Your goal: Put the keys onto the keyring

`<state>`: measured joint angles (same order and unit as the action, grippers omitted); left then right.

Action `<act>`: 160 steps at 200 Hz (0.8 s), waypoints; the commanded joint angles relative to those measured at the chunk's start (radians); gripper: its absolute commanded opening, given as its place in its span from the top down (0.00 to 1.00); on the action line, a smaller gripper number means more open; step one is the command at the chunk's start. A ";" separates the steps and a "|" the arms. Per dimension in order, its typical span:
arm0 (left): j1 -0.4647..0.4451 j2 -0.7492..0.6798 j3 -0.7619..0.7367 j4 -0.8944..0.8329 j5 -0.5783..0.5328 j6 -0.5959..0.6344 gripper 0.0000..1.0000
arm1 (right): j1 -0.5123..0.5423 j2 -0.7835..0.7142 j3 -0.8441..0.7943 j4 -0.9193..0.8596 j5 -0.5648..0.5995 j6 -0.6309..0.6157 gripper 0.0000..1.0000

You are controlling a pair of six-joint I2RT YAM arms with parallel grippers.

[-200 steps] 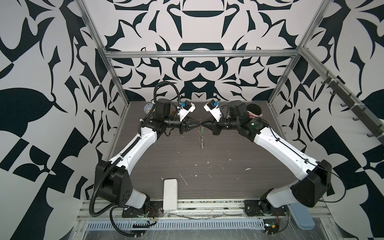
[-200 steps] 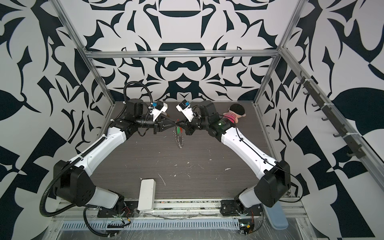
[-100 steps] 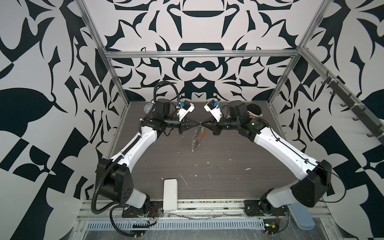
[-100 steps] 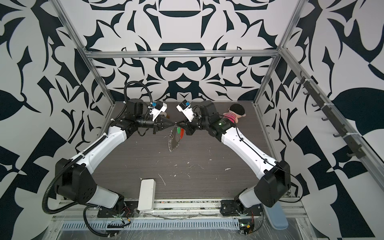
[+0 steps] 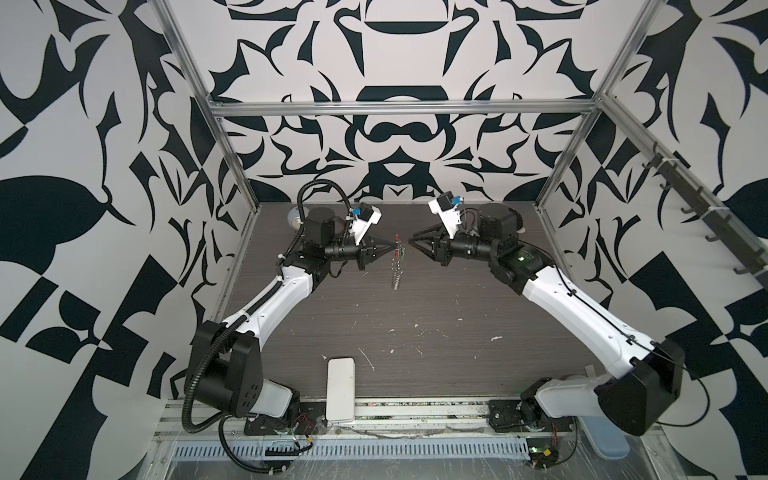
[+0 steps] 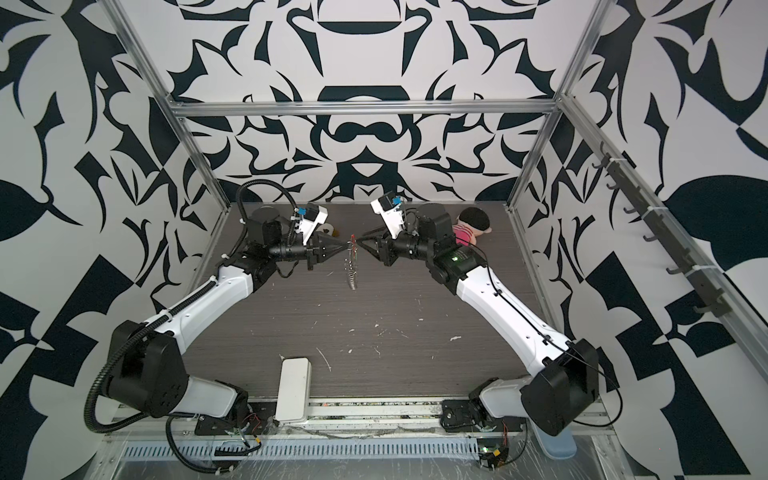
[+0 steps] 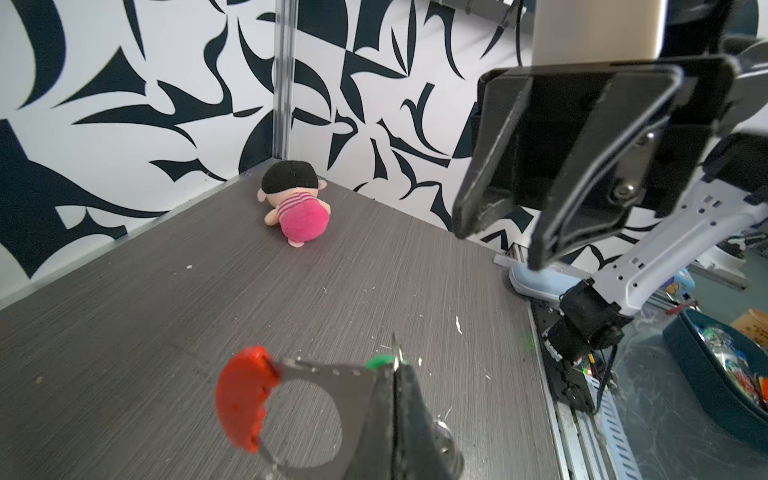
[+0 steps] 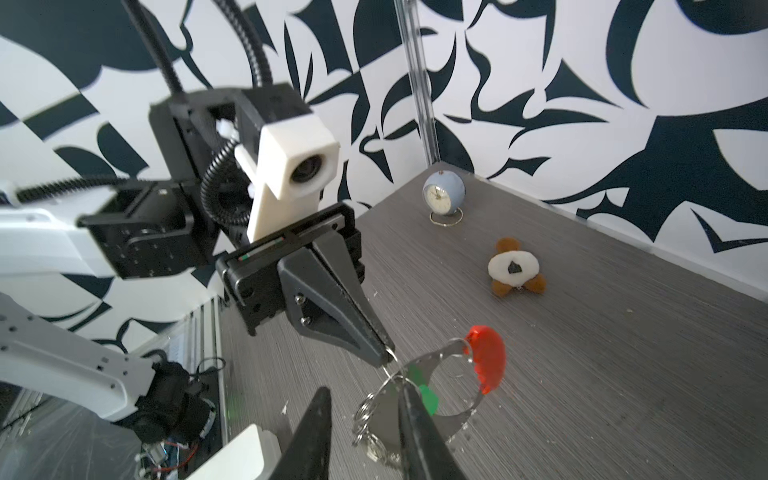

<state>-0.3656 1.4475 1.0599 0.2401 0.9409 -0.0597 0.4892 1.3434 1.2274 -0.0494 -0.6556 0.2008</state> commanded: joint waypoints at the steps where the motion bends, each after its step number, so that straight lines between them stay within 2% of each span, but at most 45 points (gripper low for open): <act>1: 0.004 -0.028 -0.019 0.189 0.039 -0.120 1.00 | -0.021 0.006 -0.016 0.145 -0.088 0.106 0.69; 72: 0.004 -0.025 -0.021 0.305 0.068 -0.234 1.00 | -0.023 0.063 -0.020 0.253 -0.170 0.183 0.70; 137: 0.009 -0.024 -0.019 0.388 0.069 -0.306 1.00 | -0.023 0.069 -0.048 0.326 -0.194 0.236 0.86; 160: 0.012 -0.014 -0.019 0.451 0.069 -0.356 1.00 | -0.023 0.067 -0.058 0.335 -0.197 0.244 0.88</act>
<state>-0.3607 1.4471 1.0401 0.5671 0.9928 -0.3435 0.4618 1.4281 1.1790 0.2115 -0.8280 0.4240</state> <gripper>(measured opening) 0.045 0.123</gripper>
